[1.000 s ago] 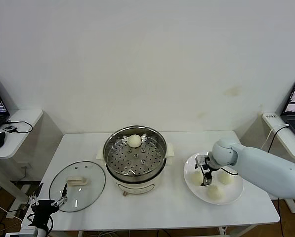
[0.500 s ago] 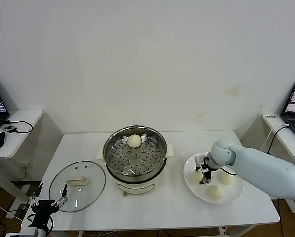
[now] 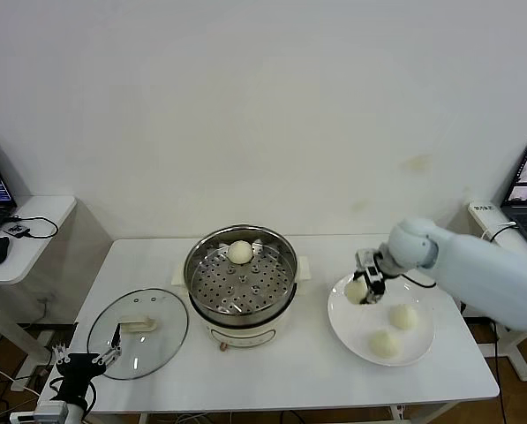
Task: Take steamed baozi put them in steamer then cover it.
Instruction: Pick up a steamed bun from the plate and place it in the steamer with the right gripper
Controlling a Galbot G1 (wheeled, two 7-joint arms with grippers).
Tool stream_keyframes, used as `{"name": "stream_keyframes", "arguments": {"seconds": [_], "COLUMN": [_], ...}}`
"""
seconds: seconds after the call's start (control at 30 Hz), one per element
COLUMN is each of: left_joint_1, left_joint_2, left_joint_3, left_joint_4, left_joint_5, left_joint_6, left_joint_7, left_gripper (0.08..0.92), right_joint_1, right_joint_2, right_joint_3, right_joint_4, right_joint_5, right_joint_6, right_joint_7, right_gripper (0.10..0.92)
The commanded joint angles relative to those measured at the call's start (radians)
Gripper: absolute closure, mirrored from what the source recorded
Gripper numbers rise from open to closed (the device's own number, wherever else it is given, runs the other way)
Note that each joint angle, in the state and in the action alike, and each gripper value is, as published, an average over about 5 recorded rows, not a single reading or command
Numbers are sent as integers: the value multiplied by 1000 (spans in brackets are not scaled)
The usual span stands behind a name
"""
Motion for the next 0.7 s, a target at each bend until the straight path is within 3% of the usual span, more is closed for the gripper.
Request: {"name": "stream_keyframes", "arguments": {"seconds": [0.03,0.3,0.5,0.7], "left_joint_1": [-2,1,13,20], "left_joint_2": [5,10,2,-4], "left_joint_3": [1,-8,-26,-36], "left_joint_4": [-3,-11,-30,-45], "left_joint_5": [-2,-8,-9,-10], "left_joint_6": [1,1,1,2], "left_joint_7": [1,1,0,0], "left_gripper": [177,177,177,177], "right_joint_1": [275,357,282,193], "right_joint_2": [52,336,553,662], "right_joint_3": [-69,-106,-111,-127], "right_joint_4": [36,-29,-136,-226], "right_joint_5": [158,402,463,448], "right_joint_6": [-36,-123,-164,-175], "right_joint_7": [5,97,159,185], "right_gripper": [389,387,381,381]}}
